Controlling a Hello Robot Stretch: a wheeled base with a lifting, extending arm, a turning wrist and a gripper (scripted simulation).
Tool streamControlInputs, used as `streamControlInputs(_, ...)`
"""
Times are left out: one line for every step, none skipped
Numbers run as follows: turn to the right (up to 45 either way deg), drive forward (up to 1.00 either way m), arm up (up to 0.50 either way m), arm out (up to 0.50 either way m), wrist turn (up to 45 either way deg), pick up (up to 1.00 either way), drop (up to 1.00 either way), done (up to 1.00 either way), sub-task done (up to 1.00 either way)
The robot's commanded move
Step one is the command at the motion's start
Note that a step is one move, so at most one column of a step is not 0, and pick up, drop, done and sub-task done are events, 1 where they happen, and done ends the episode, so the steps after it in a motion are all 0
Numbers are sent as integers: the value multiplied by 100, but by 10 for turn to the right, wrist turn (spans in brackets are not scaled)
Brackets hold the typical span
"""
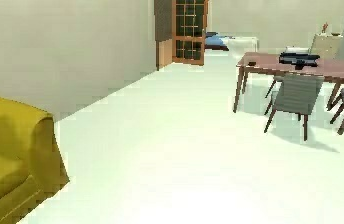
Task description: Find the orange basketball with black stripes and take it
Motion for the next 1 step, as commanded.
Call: streamControlInputs(0,100,0,0,0,0,0,0,0)
